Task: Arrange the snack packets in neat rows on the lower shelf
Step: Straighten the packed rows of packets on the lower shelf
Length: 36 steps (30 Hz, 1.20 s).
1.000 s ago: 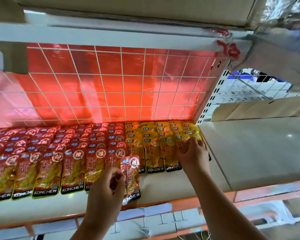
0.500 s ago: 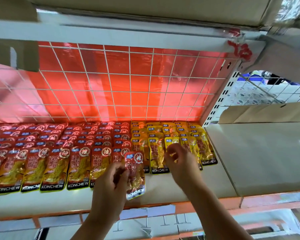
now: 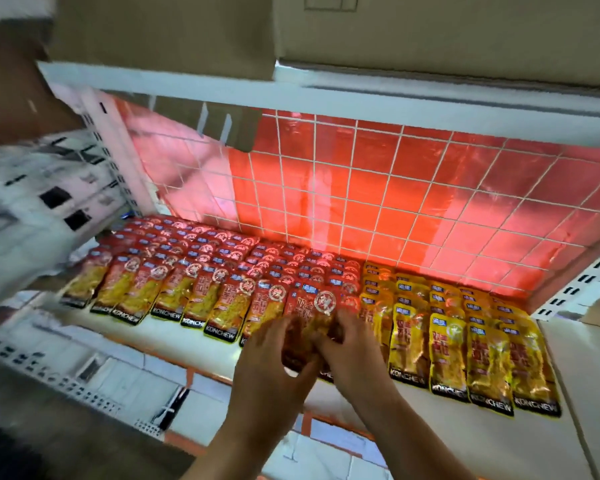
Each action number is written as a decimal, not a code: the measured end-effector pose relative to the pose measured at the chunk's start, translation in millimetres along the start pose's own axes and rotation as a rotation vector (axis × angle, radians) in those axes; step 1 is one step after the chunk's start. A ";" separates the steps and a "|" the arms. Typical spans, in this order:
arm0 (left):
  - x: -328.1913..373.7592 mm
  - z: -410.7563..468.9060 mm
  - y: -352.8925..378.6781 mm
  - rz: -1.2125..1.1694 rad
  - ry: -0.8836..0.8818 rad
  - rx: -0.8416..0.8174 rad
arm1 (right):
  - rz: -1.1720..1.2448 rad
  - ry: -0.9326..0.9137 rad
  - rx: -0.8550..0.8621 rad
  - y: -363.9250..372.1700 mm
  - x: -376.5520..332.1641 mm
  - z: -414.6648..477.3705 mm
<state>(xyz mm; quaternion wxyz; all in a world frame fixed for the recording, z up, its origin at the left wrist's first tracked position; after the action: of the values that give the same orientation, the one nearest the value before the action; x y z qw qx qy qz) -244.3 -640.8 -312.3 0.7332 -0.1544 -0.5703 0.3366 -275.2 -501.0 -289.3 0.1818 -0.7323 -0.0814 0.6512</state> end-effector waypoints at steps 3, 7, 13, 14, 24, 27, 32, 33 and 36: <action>-7.5 3.2 -19.1 0.095 0.003 0.136 | -0.020 -0.068 -0.064 28.1 -10.9 2.1; -29.9 14.4 -48.8 0.075 -0.053 0.195 | -0.048 -0.144 -0.116 64.3 -31.2 3.8; -97.0 50.9 -93.2 0.177 -0.104 0.269 | -0.080 -0.185 -0.152 98.3 -43.2 10.3; -107.7 56.1 -99.3 0.201 -0.122 0.261 | -0.098 -0.182 -0.143 100.9 -42.0 11.3; -196.5 96.8 -111.0 0.323 -0.088 0.147 | -0.220 -0.091 -0.070 142.3 -32.3 15.7; -205.4 104.5 -107.0 0.329 -0.041 0.152 | -0.232 -0.056 -0.041 147.9 -32.7 15.6; -212.6 107.2 -102.2 0.308 0.011 0.147 | -0.250 -0.030 0.009 150.7 -31.3 15.0; -213.6 106.8 -101.8 0.302 0.020 0.148 | -0.248 -0.029 0.017 150.8 -31.7 14.1; -216.0 105.4 -101.8 0.292 0.045 0.135 | -0.263 -0.030 0.040 152.7 -33.5 11.8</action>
<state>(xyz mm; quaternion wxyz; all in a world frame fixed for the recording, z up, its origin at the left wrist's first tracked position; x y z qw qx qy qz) -337.6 -876.0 -376.6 0.6979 -0.1936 -0.5013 0.4734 -309.4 -651.6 -316.2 0.2788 -0.7018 -0.1663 0.6341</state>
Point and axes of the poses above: each hand's wrist, its own z-axis towards the middle knuckle, its own y-axis out of the palm, x = y × z, the point moved 1 cm from there along z, towards the middle knuckle, and after that the axes turned 6 degrees about x, right-handed, at the moved point
